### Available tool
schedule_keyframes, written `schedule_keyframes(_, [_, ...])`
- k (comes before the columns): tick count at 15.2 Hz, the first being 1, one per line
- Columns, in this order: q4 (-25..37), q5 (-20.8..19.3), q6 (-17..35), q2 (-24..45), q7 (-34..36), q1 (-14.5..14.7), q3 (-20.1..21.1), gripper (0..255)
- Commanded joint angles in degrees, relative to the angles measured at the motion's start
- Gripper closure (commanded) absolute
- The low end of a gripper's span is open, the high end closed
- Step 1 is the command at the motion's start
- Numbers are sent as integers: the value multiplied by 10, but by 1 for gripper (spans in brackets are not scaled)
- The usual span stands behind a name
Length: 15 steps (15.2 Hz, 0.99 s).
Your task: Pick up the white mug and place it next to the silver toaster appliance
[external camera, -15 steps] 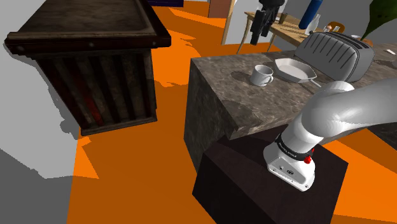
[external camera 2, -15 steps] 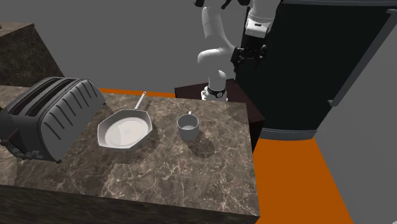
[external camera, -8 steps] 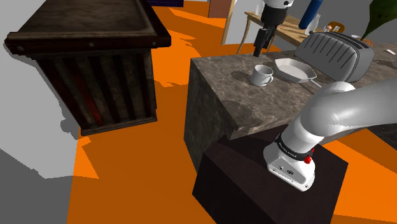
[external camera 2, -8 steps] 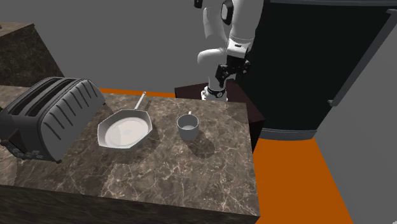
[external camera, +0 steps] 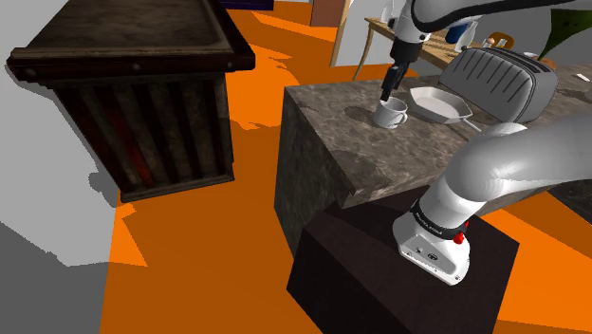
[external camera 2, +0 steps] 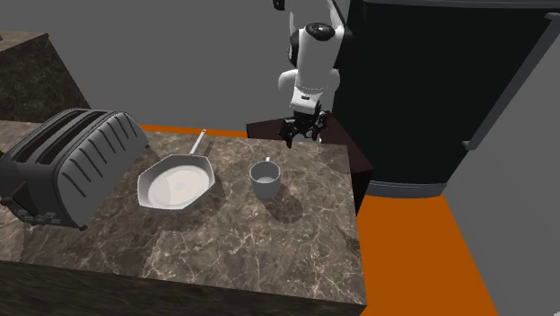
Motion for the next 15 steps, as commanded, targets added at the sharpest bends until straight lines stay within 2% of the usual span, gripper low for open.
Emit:
schedule_keyframes(1, [-9, -16, 40, 27, -26, -10, -29, 0])
schedule_keyframes(7, [-14, -42, 152, 127, -96, -24, -106, 0])
schedule_keyframes(15, [-41, -46, 231, 179, -101, -22, -128, 0])
